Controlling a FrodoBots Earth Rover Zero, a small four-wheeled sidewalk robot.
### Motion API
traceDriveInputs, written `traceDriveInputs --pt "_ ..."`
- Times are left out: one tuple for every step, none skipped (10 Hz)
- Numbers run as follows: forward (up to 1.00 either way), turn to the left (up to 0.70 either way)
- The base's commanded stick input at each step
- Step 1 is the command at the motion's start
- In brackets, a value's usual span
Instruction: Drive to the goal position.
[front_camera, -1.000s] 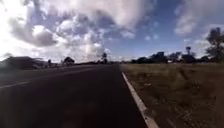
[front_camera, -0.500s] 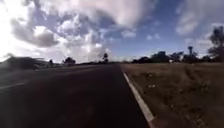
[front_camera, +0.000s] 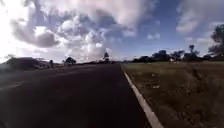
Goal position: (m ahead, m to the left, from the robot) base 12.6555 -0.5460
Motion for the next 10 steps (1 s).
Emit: traceDriveInputs --pt "0.50 0.00" --pt "0.50 0.00" --pt "0.50 0.00" --pt "0.50 0.00" --pt "0.50 0.00" --pt "0.50 0.00" --pt "0.50 0.00" --pt "0.50 0.00" --pt "0.50 0.00" --pt "0.50 0.00"
